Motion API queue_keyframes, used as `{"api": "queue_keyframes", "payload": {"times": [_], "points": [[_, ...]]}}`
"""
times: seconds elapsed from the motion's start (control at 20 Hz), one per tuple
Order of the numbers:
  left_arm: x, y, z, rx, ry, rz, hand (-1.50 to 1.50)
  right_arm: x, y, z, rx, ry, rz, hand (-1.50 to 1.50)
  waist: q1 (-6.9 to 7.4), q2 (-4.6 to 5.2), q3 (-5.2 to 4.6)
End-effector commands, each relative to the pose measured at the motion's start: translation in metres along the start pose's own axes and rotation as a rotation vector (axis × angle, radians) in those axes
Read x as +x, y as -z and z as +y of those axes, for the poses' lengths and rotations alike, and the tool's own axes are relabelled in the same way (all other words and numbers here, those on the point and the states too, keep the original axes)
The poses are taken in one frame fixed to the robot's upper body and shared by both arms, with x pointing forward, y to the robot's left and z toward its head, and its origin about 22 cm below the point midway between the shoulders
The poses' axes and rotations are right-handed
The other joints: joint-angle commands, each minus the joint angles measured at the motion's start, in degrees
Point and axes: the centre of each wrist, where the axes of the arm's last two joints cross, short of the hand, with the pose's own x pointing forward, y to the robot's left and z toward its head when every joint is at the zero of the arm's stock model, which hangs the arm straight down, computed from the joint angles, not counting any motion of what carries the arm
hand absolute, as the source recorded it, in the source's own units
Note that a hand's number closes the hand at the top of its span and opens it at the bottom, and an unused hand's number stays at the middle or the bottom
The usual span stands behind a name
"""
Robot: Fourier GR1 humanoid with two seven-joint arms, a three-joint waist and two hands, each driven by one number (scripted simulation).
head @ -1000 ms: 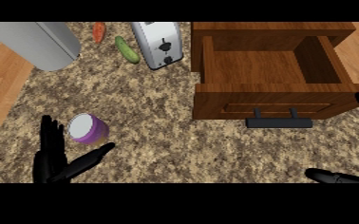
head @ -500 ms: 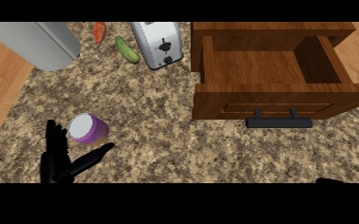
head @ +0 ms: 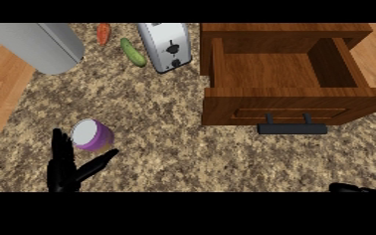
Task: Pick up the can, place it into the drawer and close the drawer
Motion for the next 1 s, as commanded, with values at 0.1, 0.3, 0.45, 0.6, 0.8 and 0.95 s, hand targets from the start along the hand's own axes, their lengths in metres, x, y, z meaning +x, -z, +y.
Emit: {"api": "queue_keyframes", "payload": {"times": [0.1,0.3,0.45,0.6,0.8,0.95], "points": [[-0.023,0.022,-0.018,-0.005,0.002,0.022,-1.5,-0.012,-0.005,-0.015,-0.012,0.0,-0.003,-1.5,-0.33,0.08,0.0],[0.001,0.056,0.009,-0.012,-0.012,-0.018,-1.5,0.011,-0.004,-0.017,0.001,-0.007,-0.013,-1.5,-0.33,0.03,0.0],[-0.028,0.034,0.003,-0.038,0.011,-0.041,-1.5,-0.005,-0.008,-0.015,0.004,-0.033,0.003,-1.5,-0.22,0.03,0.01],[-0.006,0.068,-0.011,-0.097,-0.034,-0.022,-1.5,0.004,0.0,-0.001,0.01,-0.007,-0.014,-1.5,-0.38,0.11,-0.03],[-0.019,0.049,-0.013,-0.166,-0.001,-0.034,-1.5,0.014,0.007,-0.02,-0.004,-0.01,-0.015,-1.5,-0.14,0.01,0.01],[-0.019,0.055,-0.03,-0.194,-0.065,-0.045,1.5,0.013,-0.013,-0.004,-0.002,0.002,-0.016,-1.5,-0.32,0.03,0.0]]}}
